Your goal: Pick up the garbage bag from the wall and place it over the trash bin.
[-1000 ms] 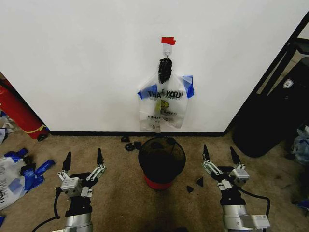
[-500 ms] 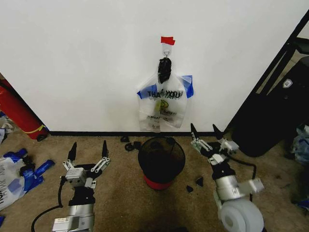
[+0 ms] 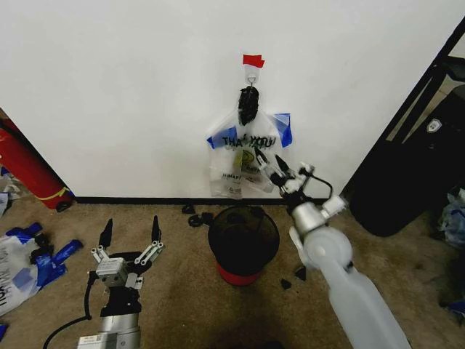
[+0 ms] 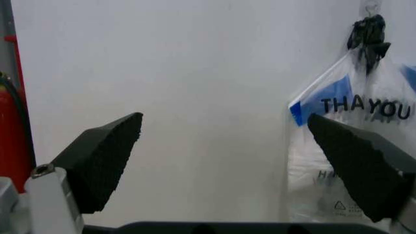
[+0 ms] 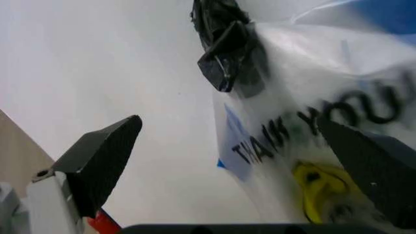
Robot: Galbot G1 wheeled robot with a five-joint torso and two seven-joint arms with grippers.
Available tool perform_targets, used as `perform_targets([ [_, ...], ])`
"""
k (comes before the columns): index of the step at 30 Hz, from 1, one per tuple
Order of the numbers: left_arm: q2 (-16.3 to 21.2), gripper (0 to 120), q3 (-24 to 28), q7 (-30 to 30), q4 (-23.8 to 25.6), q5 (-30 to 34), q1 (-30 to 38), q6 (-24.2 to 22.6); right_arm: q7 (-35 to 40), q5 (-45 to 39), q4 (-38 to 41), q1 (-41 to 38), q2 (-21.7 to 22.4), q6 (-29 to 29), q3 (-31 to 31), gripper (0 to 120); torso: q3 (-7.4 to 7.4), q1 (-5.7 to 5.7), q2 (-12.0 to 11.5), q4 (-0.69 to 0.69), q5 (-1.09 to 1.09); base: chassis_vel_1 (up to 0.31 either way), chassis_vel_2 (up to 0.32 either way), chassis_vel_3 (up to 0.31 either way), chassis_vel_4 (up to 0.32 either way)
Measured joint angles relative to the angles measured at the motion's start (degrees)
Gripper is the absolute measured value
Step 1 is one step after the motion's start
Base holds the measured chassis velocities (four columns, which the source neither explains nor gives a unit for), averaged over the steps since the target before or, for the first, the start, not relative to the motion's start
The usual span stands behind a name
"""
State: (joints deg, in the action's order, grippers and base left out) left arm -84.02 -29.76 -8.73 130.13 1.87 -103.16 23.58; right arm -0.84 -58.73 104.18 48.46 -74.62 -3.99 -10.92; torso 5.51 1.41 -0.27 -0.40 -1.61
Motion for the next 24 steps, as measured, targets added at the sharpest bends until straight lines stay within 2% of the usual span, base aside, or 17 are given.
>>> perform_targets([
  [7, -0.92, 100, -0.11, 0.0, -0.51, -0.71, -0.29, 0.3, 0.75, -1.37, -7.38, -8.83, -3.84, 0.0, 1.25, 100, -0.01, 0.0, -0.01, 0.0, -0.01, 0.0, 0.0, 0.0, 0.0],
  [14, -1.01, 100, -0.33, -0.01, -0.71, -0.73, -0.23, 0.46, 1.52, -2.67, -10.82, -12.66, -5.4, 0.25, 1.72, 100, -0.01, 0.0, 0.0, 0.0, -0.01, 0.0, 0.0, 0.0, 0.0],
  [18, -0.99, 100, -0.14, -0.01, -0.87, -0.76, -0.04, 0.44, 2.16, -2.86, -11.78, -13.08, -5.78, 0.26, 2.04, 84, -0.01, 0.0, -0.01, 0.0, -0.01, 0.0, 0.0, 0.0, 0.0],
  [22, -0.88, 100, -0.15, -0.01, -0.86, -0.75, -0.04, 0.44, 2.27, -2.86, -12.13, -13.22, -5.96, 0.26, 2.08, 75, -0.01, 0.0, -0.01, 0.0, 0.0, 0.0, 0.0, 0.0, 0.0],
  [24, -0.66, 100, -0.19, -0.01, -0.83, -0.76, -0.07, 0.43, 2.34, -2.74, -12.23, -13.54, -6.46, 0.16, 2.06, 64, -0.01, 0.0, 0.0, 0.0, 0.0, 0.0, 0.0, 0.0, 0.0],
])
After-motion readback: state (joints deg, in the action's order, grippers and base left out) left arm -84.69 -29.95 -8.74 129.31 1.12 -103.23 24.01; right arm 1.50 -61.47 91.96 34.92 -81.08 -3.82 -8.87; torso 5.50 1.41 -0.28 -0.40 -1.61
